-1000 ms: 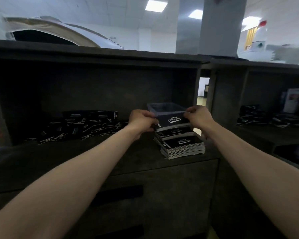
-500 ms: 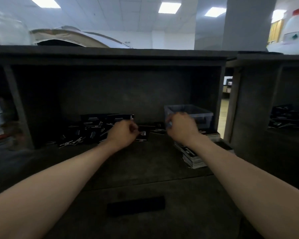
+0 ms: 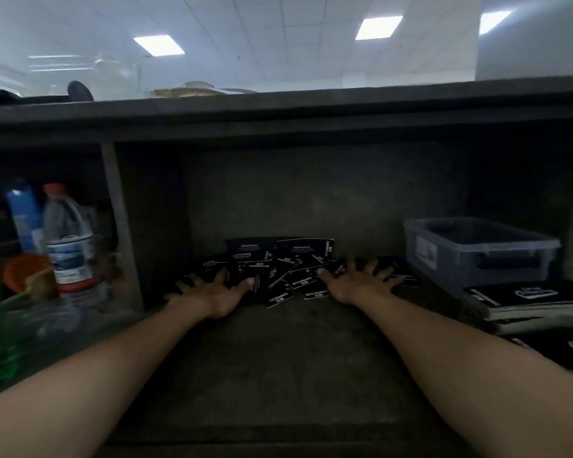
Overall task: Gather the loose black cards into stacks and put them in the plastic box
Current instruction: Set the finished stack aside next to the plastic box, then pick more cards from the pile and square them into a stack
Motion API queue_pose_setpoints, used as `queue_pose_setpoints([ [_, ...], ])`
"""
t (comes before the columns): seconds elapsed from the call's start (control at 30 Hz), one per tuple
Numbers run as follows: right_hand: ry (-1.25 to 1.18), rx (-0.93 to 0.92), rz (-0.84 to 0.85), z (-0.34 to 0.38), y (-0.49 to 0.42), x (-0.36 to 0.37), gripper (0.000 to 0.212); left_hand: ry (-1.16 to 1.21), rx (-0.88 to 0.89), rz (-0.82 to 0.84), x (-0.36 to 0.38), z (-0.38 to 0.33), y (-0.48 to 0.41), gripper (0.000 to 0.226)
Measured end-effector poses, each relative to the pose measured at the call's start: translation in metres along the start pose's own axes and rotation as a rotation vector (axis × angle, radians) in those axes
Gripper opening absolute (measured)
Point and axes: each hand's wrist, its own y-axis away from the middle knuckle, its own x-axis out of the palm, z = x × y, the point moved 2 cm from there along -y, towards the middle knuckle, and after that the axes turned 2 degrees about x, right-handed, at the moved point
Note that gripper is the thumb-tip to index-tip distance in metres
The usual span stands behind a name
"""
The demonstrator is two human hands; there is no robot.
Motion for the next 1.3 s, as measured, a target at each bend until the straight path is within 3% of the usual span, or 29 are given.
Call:
queue_pose_setpoints([
  [0.17,0.071,-0.096,0.008,0.003,-0.012,0.001,0.085,0.006,0.145,0.075,-0.004,-0.043,-0.013,0.101],
  [0.3,0.052,-0.11,-0.07,0.006,-0.015,-0.012,0.061,0.021,0.273,-0.063,-0.005,-0.056,-0.01,0.09],
  [0.4,-0.031,-0.33,-0.211,0.017,-0.009,-0.021,0.049,0.209,0.339,-0.218,-0.021,-0.031,-0.01,0.079],
  [0.47,-0.14,-0.532,-0.142,0.026,0.0,-0.02,0.047,0.214,0.406,-0.26,-0.031,-0.019,-0.011,0.064],
  [0.53,-0.112,-0.648,-0.036,0.033,0.007,-0.013,0.063,0.185,0.451,-0.247,-0.032,-0.02,-0.01,0.057],
  [0.6,-0.043,-0.651,0.009,0.036,0.01,-0.008,0.078,0.179,0.499,-0.201,-0.027,-0.027,-0.008,0.054],
  [0.67,-0.102,-0.609,0.012,0.035,0.008,-0.009,0.077,0.161,0.567,-0.16,-0.02,-0.032,-0.006,0.05],
  [0.73,-0.138,-0.592,-0.027,0.031,0.006,-0.014,0.064,0.15,0.626,-0.137,-0.018,-0.033,-0.005,0.046],
  [0.83,-0.14,-0.624,-0.166,0.028,0.006,-0.022,0.025,0.148,0.669,-0.124,-0.023,-0.033,-0.002,0.036],
  [0.9,-0.233,-0.652,-0.193,0.03,0.01,-0.024,0.018,0.127,0.638,-0.14,-0.028,-0.03,-0.003,0.039],
  [1.03,-0.215,-0.719,0.006,0.038,0.023,-0.018,0.061,0.008,0.596,-0.115,-0.033,-0.025,-0.001,0.045],
  [1.13,-0.191,-0.735,0.032,0.039,0.022,-0.018,0.053,0.08,0.619,-0.083,-0.036,-0.026,0.002,0.043],
  [1.2,-0.33,-0.709,0.075,0.038,0.02,-0.023,0.043,0.16,0.619,-0.065,-0.04,-0.027,0.005,0.043],
  [1.3,-0.722,-0.606,0.178,0.035,0.018,-0.027,0.027,0.265,0.637,-0.111,-0.043,-0.029,0.006,0.034],
])
